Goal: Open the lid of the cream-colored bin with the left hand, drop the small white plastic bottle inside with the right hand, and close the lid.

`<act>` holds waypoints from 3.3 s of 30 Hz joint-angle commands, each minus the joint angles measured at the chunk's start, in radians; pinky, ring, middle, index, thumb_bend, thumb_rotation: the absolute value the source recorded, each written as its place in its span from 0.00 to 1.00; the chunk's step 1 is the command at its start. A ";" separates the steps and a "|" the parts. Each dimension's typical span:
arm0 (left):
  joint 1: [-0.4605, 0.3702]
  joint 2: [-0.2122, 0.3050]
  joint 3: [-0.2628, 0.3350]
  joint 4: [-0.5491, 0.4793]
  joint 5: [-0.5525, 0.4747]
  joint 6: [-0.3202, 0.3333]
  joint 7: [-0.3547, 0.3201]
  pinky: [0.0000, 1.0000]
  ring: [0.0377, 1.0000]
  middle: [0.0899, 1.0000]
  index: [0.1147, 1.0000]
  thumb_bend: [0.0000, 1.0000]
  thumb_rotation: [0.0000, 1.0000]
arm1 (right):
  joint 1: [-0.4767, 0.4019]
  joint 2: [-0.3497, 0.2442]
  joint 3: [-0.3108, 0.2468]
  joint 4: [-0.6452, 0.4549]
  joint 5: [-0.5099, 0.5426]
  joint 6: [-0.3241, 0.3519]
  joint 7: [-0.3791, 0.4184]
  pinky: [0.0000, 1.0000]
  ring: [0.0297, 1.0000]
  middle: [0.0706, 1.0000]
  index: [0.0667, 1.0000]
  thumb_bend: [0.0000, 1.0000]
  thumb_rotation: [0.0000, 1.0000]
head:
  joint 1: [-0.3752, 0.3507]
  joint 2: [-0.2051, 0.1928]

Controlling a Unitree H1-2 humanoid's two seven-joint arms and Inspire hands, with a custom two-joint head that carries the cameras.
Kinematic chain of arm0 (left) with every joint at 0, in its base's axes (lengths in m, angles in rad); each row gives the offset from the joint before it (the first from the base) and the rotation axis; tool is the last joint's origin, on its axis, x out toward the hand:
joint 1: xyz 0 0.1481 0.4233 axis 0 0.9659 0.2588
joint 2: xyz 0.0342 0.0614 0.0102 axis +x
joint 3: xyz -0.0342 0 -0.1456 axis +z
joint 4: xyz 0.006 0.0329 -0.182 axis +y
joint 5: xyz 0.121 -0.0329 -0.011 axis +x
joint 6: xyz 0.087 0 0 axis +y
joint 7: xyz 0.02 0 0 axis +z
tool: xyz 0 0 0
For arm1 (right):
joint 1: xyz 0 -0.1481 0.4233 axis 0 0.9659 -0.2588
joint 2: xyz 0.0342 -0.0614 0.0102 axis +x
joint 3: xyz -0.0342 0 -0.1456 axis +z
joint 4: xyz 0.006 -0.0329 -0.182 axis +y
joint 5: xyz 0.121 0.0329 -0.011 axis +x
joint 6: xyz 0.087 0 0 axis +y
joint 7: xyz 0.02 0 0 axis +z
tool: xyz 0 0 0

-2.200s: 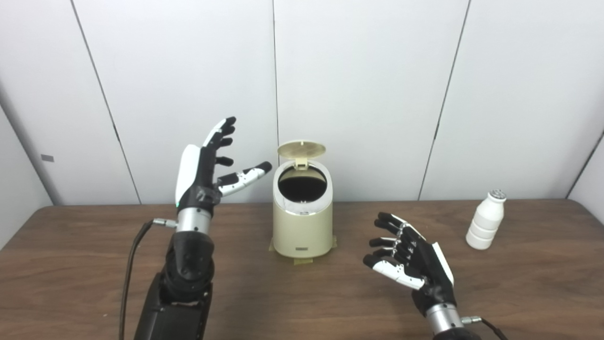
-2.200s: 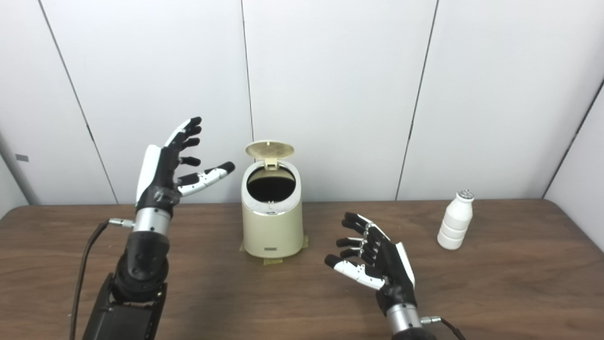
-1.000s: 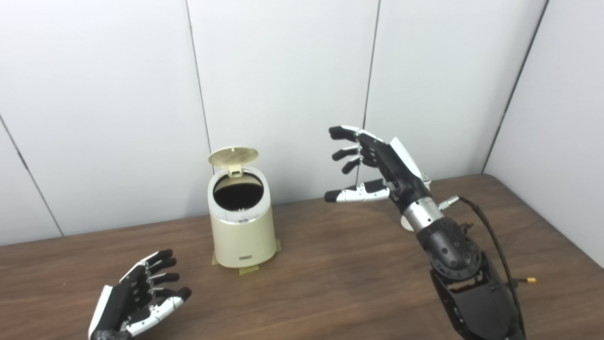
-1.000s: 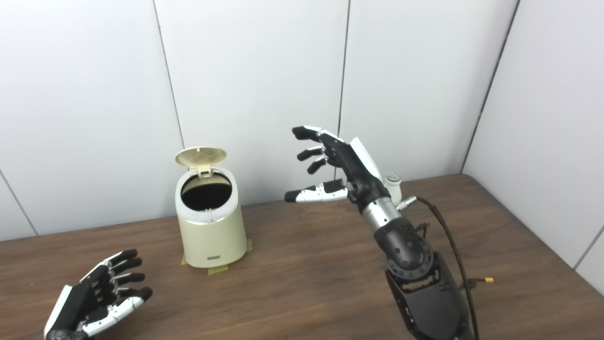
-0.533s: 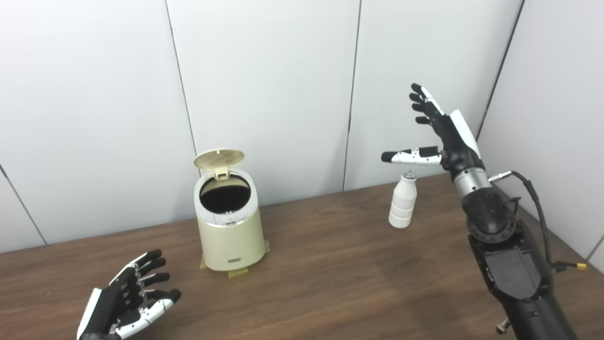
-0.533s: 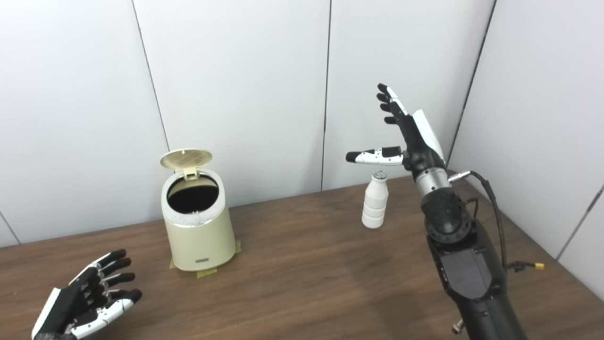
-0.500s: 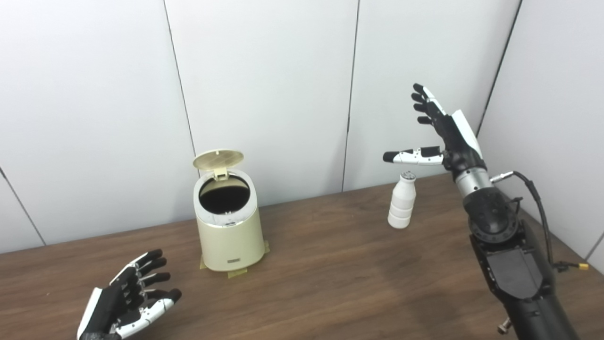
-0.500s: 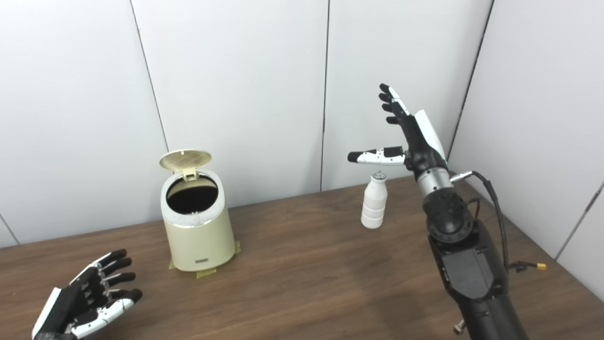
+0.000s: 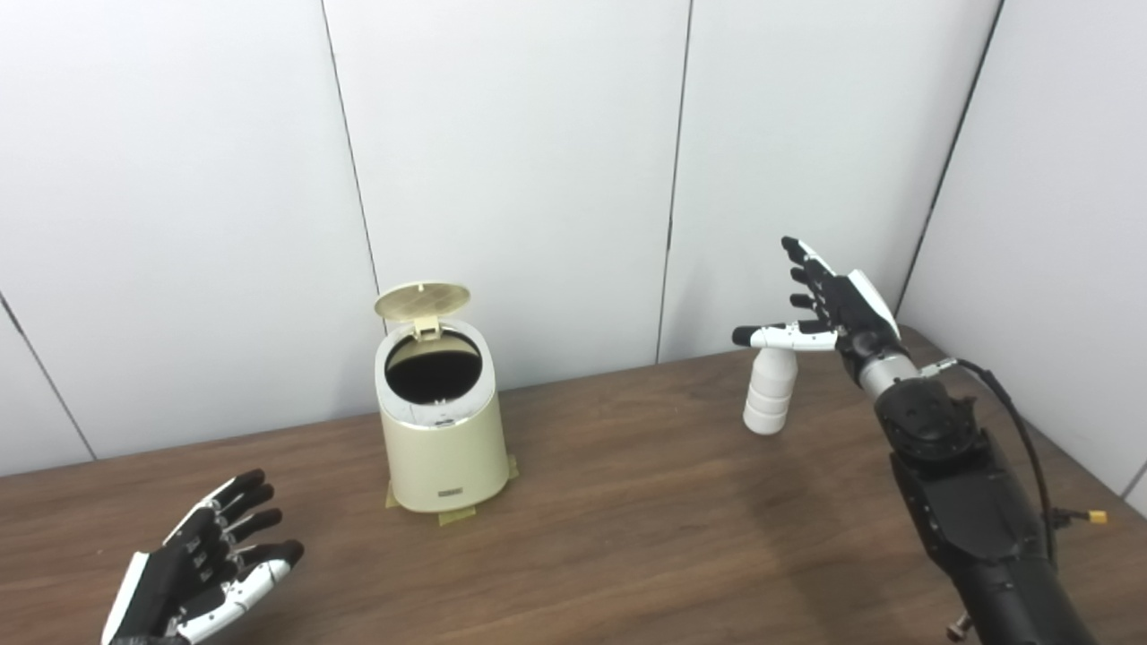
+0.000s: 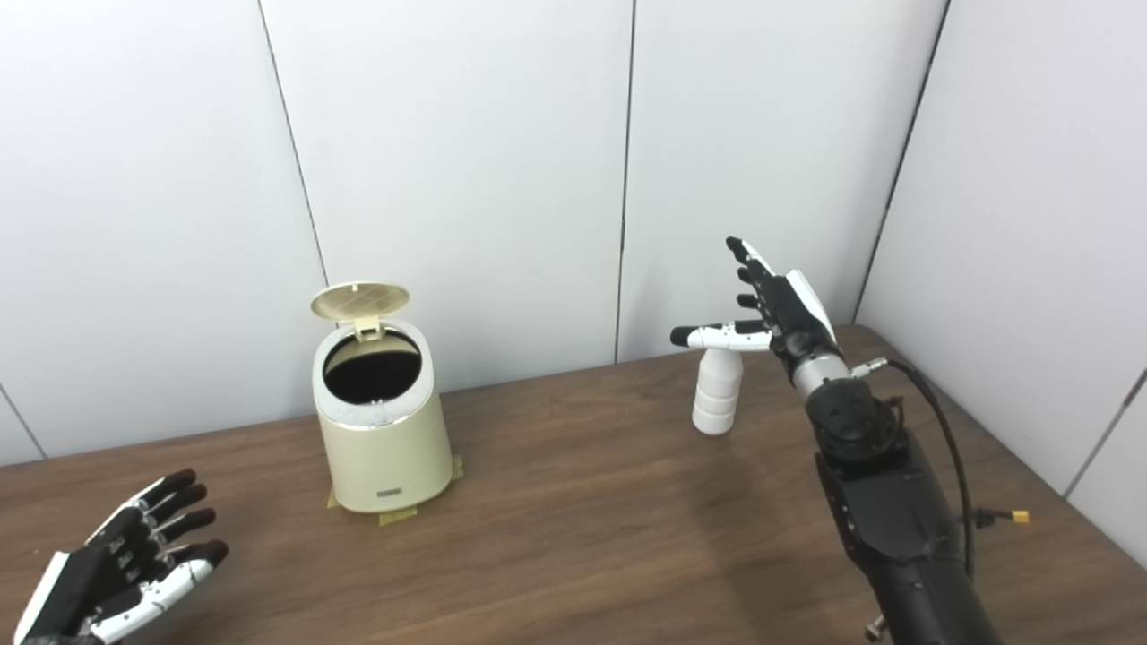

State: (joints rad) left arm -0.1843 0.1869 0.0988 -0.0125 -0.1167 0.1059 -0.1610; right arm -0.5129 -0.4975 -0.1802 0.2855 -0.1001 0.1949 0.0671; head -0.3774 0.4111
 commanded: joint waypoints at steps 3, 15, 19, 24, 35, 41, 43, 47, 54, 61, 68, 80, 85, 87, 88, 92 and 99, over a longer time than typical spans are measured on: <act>-0.036 0.010 0.006 -0.045 -0.022 -0.006 -0.002 0.65 0.78 0.81 0.83 0.59 0.00 | -0.019 -0.041 -0.001 -0.003 0.011 -0.015 0.016 0.85 0.96 1.00 1.00 0.88 0.22 | -0.002 0.004; -0.035 0.016 0.007 -0.051 -0.033 0.004 -0.006 0.66 0.78 0.82 0.83 0.57 0.00 | 0.018 -0.009 -0.004 0.030 0.012 -0.009 -0.013 0.87 0.95 1.00 1.00 0.86 0.19 | -0.008 0.011; -0.035 0.016 0.009 -0.053 -0.046 0.013 -0.013 0.66 0.79 0.82 0.83 0.57 0.00 | 0.027 0.008 -0.015 0.044 0.018 -0.023 -0.035 0.85 0.93 0.98 0.99 0.86 0.18 | -0.009 0.007; -0.034 0.029 -0.001 -0.044 -0.017 -0.008 -0.015 0.65 0.78 0.82 0.84 0.57 0.00 | 0.035 0.029 -0.018 0.071 0.012 -0.027 -0.072 0.81 0.86 0.94 0.96 0.81 0.11 | -0.012 0.007; -0.031 0.033 -0.003 -0.052 -0.033 0.001 -0.024 0.65 0.78 0.82 0.85 0.56 0.00 | 0.032 0.052 0.002 0.140 0.009 -0.051 -0.104 0.75 0.81 0.87 0.89 0.80 0.08 | -0.016 0.010; -0.032 0.036 -0.012 -0.053 -0.015 -0.009 -0.021 0.63 0.76 0.82 0.84 0.54 0.00 | 0.022 0.063 0.007 0.183 0.010 -0.108 -0.127 0.73 0.78 0.83 0.83 0.79 0.02 | -0.014 0.011; -0.032 0.035 -0.012 -0.055 -0.019 -0.004 -0.021 0.63 0.76 0.82 0.84 0.55 0.00 | 0.018 0.068 0.005 0.197 0.012 -0.129 -0.138 0.70 0.77 0.83 0.82 0.78 0.01 | -0.014 0.011; -0.032 0.033 -0.014 -0.058 -0.017 -0.003 -0.020 0.62 0.76 0.82 0.84 0.55 0.00 | 0.007 0.079 0.003 0.229 0.010 -0.173 -0.169 0.63 0.74 0.80 0.79 0.79 0.00 | -0.011 0.012; -0.033 0.037 -0.023 -0.052 0.010 -0.019 -0.013 0.60 0.74 0.80 0.83 0.55 0.00 | -0.026 0.109 -0.008 0.300 -0.004 -0.268 -0.272 0.44 0.54 0.59 0.68 0.66 0.00 | -0.010 0.009; -0.033 0.034 -0.025 -0.051 0.017 -0.018 -0.009 0.61 0.75 0.80 0.83 0.54 0.00 | -0.061 0.112 0.017 0.399 -0.051 -0.354 -0.360 0.31 0.34 0.39 0.49 0.52 0.00 | -0.006 0.012; -0.035 0.037 -0.025 -0.049 0.018 -0.027 -0.015 0.60 0.74 0.81 0.83 0.54 0.00 | -0.055 0.125 0.022 0.376 -0.069 -0.386 -0.397 0.31 0.34 0.39 0.48 0.52 0.00 | 0.000 0.017; -0.041 0.026 -0.042 -0.022 0.037 -0.056 -0.009 0.58 0.71 0.78 0.82 0.54 0.00 | -0.017 0.165 0.084 0.002 -0.145 -0.324 -0.348 0.32 0.37 0.44 0.51 0.51 0.00 | 0.034 0.011; -0.046 0.017 -0.052 -0.006 0.058 -0.058 0.006 0.59 0.71 0.78 0.80 0.57 0.00 | -0.044 0.192 0.144 -0.122 -0.172 -0.270 -0.278 0.34 0.38 0.45 0.49 0.52 0.00 | 0.066 0.005; -0.047 0.013 -0.057 0.004 0.065 -0.068 0.008 0.58 0.70 0.78 0.79 0.58 0.00 | -0.069 0.198 0.166 -0.123 -0.182 -0.274 -0.257 0.34 0.38 0.45 0.50 0.52 0.00 | 0.094 0.001; -0.048 0.009 -0.056 0.009 0.061 -0.072 0.008 0.58 0.70 0.78 0.79 0.58 0.00 | -0.083 0.203 0.176 -0.124 -0.186 -0.269 -0.245 0.33 0.38 0.45 0.50 0.51 0.00 | 0.098 0.000; -0.050 -0.006 -0.059 0.041 0.064 -0.112 0.010 0.58 0.70 0.77 0.79 0.60 0.00 | -0.131 0.225 0.207 -0.127 -0.191 -0.245 -0.199 0.34 0.38 0.45 0.49 0.52 0.00 | 0.151 -0.004; -0.050 -0.034 -0.066 0.058 0.085 -0.118 0.030 0.61 0.69 0.75 0.78 0.65 0.00 | -0.163 0.287 0.246 -0.143 -0.193 -0.220 -0.149 0.33 0.38 0.44 0.48 0.52 0.00 | 0.236 -0.007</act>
State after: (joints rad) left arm -0.1903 0.1533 0.0371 0.0601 -0.0416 0.0245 -0.1464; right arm -0.6260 -0.2110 0.0638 0.1755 -0.2971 -0.0256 -0.0866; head -0.1397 0.4035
